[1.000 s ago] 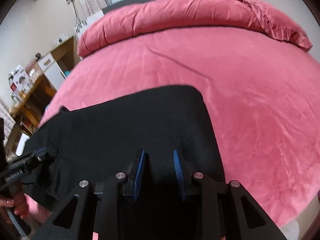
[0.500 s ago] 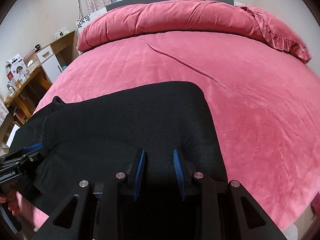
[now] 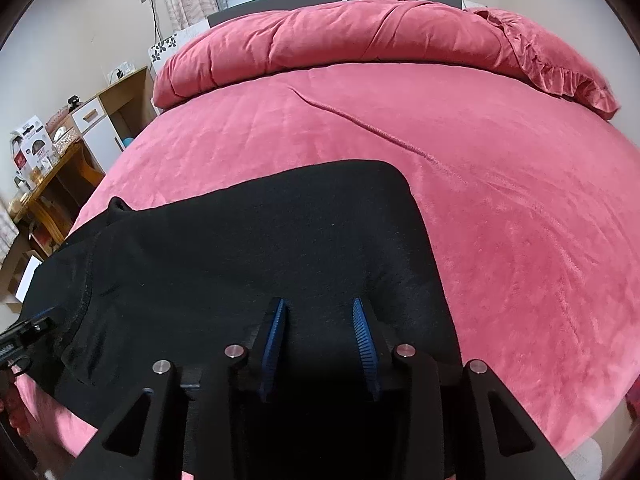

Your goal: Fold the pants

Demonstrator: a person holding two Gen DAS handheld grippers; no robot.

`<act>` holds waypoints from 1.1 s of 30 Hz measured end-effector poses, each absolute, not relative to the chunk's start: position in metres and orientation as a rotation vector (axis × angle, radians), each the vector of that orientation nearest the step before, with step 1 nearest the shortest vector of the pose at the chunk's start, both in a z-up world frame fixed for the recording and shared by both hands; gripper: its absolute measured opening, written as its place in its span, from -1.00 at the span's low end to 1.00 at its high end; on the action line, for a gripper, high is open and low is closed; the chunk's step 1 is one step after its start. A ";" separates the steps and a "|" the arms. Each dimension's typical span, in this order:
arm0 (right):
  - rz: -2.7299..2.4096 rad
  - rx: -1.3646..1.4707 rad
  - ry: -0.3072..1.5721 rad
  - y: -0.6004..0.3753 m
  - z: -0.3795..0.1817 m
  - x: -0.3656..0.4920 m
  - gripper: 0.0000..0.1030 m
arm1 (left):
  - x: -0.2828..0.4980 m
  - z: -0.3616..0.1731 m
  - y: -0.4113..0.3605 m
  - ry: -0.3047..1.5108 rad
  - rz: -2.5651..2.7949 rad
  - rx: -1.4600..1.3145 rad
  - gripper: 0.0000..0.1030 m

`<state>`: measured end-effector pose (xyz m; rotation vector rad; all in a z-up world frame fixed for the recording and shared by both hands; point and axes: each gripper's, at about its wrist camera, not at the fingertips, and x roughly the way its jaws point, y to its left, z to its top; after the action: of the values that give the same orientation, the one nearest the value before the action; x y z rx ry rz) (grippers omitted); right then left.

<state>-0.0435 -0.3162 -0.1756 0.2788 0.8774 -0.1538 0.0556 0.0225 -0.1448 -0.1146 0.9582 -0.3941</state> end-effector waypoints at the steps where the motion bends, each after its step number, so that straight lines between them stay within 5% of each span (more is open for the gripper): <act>1: -0.160 0.274 0.881 -0.315 -0.174 -0.043 -0.27 | 0.054 -0.144 0.026 0.955 -0.389 -0.119 0.01; 29: 0.233 0.110 0.915 -0.201 -0.178 -0.026 -0.23 | 0.062 -0.128 0.084 0.913 -0.214 -0.225 0.01; 33: 0.234 0.119 0.909 -0.204 -0.178 -0.029 -0.22 | 0.062 -0.123 0.107 0.892 -0.150 -0.229 0.15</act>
<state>-0.0293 -0.2036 -0.1778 0.1192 0.9087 0.2339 0.0620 0.1071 -0.1225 -0.2293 0.8922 -0.1499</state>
